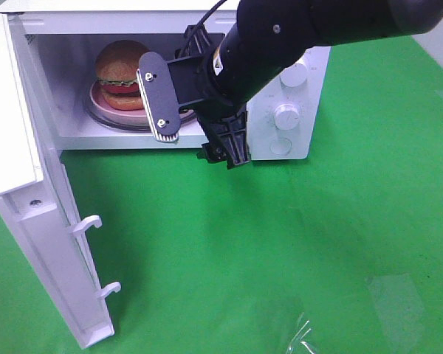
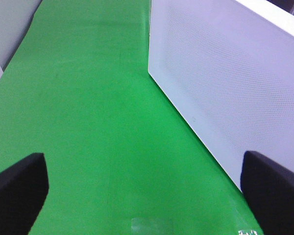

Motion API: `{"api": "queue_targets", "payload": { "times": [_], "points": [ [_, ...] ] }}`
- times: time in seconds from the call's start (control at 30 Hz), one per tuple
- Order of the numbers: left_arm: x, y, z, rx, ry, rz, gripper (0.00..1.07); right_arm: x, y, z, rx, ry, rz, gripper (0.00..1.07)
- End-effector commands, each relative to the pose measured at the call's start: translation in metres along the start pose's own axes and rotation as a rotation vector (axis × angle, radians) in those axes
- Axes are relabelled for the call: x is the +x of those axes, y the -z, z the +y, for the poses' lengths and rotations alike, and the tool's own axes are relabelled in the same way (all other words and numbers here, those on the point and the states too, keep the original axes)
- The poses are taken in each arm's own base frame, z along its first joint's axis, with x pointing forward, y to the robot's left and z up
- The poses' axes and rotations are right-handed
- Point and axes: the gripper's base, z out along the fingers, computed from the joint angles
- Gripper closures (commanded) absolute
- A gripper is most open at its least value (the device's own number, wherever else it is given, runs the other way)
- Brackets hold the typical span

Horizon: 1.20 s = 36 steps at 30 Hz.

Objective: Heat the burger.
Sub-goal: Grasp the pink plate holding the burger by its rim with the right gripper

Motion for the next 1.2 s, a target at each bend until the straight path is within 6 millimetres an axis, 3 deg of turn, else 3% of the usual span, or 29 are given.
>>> {"api": "queue_targets", "payload": {
  "times": [0.03,0.33,0.47,1.2],
  "points": [
    [0.000,0.000,0.000,-0.002,0.002,-0.012,0.07,-0.001,-0.008,-0.005,0.011,-0.014,-0.003,0.18],
    [0.000,0.000,0.000,-0.002,0.002,-0.012,0.07,-0.007,-0.038,-0.017,0.038,-0.014,-0.013,0.19],
    [0.000,0.000,0.000,-0.002,0.002,-0.012,0.07,0.000,-0.057,-0.023,0.042,-0.037,0.001,0.21],
    [0.000,0.000,0.000,-0.002,0.002,-0.012,0.07,0.012,-0.100,-0.031,0.055,-0.084,0.012,0.24]
  ]
}}
